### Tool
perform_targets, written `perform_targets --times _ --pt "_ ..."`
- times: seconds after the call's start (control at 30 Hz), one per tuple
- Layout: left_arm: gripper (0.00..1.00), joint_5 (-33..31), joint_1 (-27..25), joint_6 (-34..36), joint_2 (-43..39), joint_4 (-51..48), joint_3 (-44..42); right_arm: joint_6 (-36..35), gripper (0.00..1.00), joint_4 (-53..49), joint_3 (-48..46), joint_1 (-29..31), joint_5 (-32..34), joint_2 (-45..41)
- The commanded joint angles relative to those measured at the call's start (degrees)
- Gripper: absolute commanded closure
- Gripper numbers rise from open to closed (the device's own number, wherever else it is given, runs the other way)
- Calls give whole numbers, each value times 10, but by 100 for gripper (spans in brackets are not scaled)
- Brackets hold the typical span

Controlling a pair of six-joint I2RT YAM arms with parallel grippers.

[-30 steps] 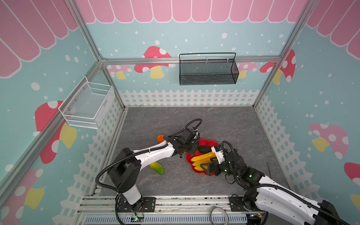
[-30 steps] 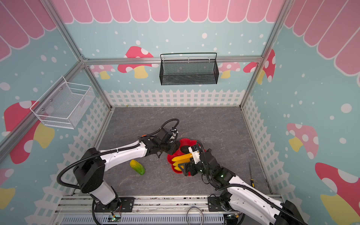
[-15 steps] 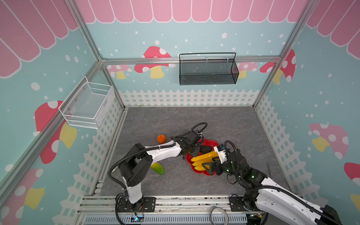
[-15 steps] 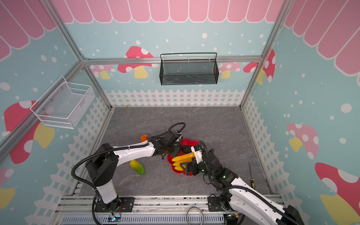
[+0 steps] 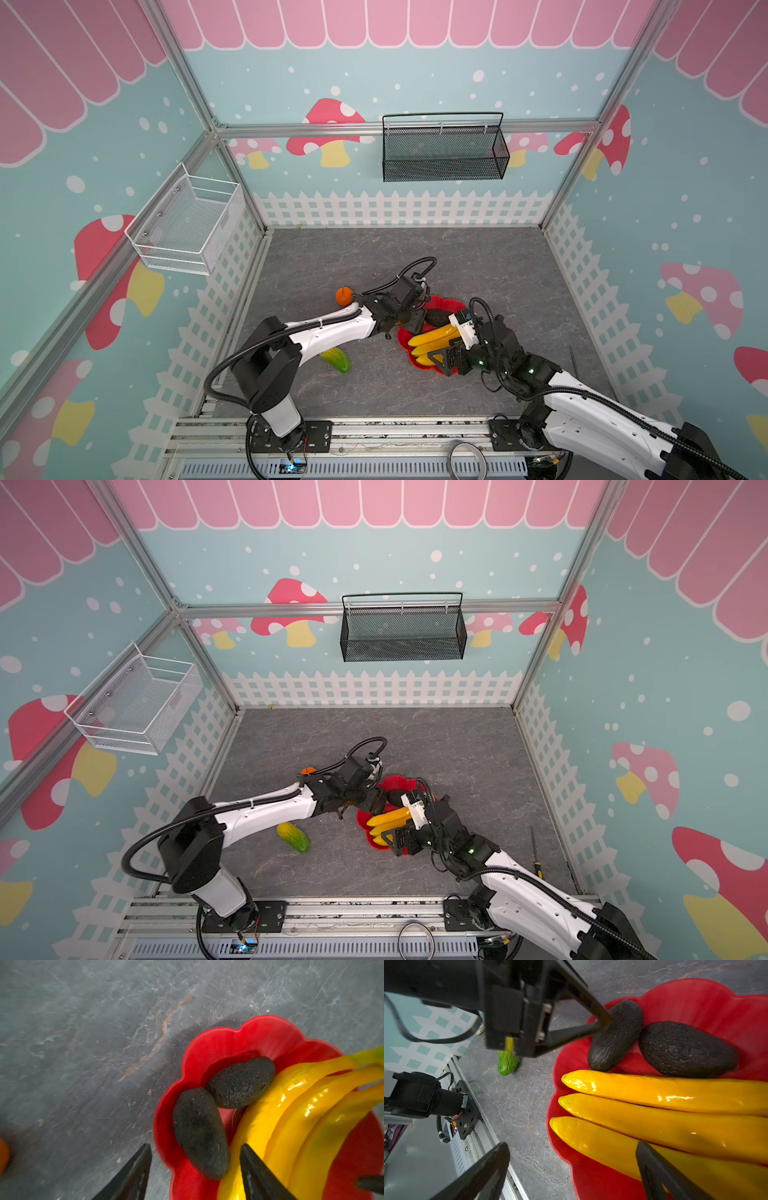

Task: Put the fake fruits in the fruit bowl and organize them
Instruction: 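Place the second avocado into the bowl beside the first with the left gripper, then grasp the green-yellow mango with the left gripper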

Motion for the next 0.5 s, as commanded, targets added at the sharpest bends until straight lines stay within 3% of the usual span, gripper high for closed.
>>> perform_targets --times 0.0,0.1,0.2,0.27,0.37,0.47 --pt "32 -99 -6 -68 -91 -13 -61 -44 2 17 48 22 -23 26" --pt "31 -216 5 -171 -180 -88 -128 -72 2 51 78 56 -41 61" --pt "32 -297 30 -368 -258 -212 -184 -97 2 83 101 88 -49 104" --pt "32 -249 64 -454 -284 -266 -212 -108 2 100 114 104 -54 137" --pt "32 -191 74 -508 -300 -265 -249 -107 2 132 118 116 -62 177" --pt "32 -180 74 -546 -305 -265 -266 -101 2 145 116 121 -65 196"
